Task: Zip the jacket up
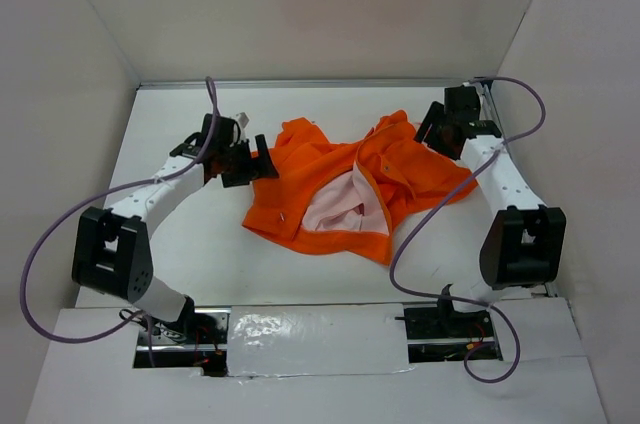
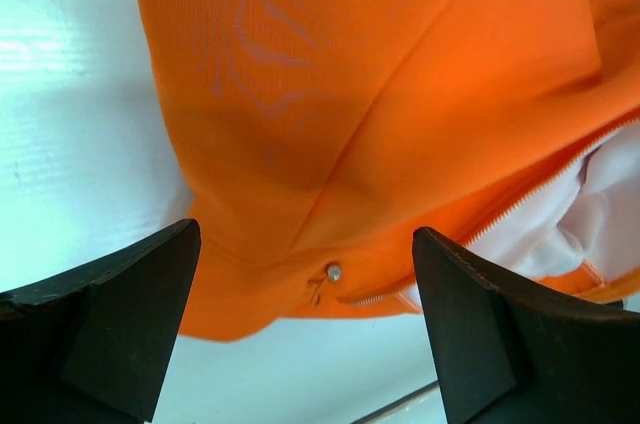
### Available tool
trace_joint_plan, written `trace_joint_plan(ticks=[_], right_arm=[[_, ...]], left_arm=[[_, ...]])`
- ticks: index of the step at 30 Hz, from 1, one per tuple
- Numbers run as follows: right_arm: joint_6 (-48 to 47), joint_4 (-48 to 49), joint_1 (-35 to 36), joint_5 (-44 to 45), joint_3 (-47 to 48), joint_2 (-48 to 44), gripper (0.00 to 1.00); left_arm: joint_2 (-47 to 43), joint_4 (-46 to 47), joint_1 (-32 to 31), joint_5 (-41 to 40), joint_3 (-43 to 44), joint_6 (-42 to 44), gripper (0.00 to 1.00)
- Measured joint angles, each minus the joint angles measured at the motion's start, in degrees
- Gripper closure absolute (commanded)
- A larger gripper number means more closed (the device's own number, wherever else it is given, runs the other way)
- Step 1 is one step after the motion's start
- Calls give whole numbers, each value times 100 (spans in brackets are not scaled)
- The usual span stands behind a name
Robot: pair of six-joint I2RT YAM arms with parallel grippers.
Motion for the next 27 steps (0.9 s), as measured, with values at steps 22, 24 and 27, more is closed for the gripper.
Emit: trace_joint_plan(ticks=[22, 24, 27], right_arm=[[4, 212, -422, -479, -540, -175, 26], [4, 249, -420, -575, -409, 11, 25], [-4, 323, -420, -669, -188, 378, 25]], left_arm=[[1541, 426, 44, 999, 1165, 612, 1], [1598, 433, 39, 1121, 1093, 632, 1], [1749, 450, 33, 1309, 1110, 737, 10]])
